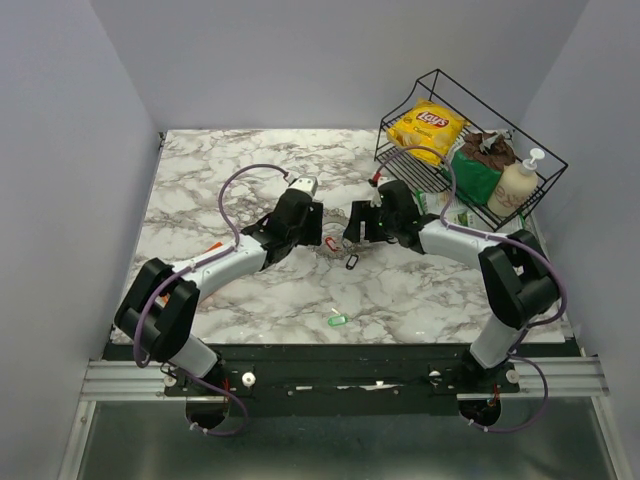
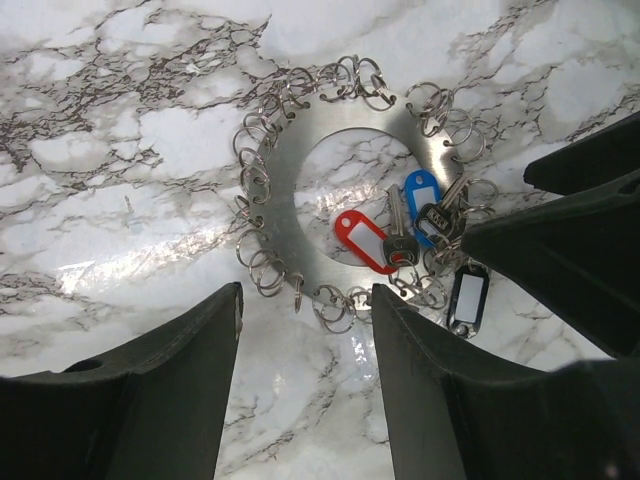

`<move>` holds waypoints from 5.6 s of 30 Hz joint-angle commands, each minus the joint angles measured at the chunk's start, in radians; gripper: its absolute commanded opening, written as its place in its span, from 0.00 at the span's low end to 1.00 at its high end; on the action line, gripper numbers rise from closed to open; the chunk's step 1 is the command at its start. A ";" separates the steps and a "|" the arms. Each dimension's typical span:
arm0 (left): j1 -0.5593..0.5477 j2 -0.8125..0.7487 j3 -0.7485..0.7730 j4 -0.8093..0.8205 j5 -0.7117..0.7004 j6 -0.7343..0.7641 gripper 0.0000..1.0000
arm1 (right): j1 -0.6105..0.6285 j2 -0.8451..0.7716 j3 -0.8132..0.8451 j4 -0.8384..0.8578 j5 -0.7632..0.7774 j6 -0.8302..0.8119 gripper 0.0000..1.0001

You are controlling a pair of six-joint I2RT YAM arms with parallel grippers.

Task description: Put the keys on the keyring

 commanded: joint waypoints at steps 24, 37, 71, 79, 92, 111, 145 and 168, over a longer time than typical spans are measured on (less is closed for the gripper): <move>-0.137 0.203 0.018 0.095 0.177 -0.172 0.00 | 0.033 0.352 0.448 -0.369 0.013 -0.165 0.01; -0.148 0.282 0.044 0.013 0.076 -0.154 0.00 | 0.035 0.364 0.405 -0.425 -0.079 -0.168 0.01; -0.002 0.289 0.067 -0.045 -0.115 -0.073 0.00 | 0.072 0.367 0.422 -0.478 -0.235 -0.170 0.01; -0.002 0.220 0.040 -0.070 -0.128 -0.059 0.00 | 0.081 0.329 0.454 -0.474 -0.199 -0.160 0.01; -0.001 -0.064 -0.092 -0.019 -0.110 -0.016 0.36 | 0.081 0.067 0.312 -0.296 -0.111 -0.192 0.05; 0.021 -0.279 -0.190 0.088 0.177 0.035 0.88 | 0.202 -0.165 0.049 -0.300 0.151 -0.372 0.53; 0.050 -0.313 -0.229 0.101 0.286 -0.004 0.87 | 0.389 0.058 0.129 -0.405 0.432 -0.461 0.39; 0.053 -0.296 -0.235 0.104 0.290 -0.011 0.87 | 0.388 0.130 0.170 -0.397 0.524 -0.443 0.38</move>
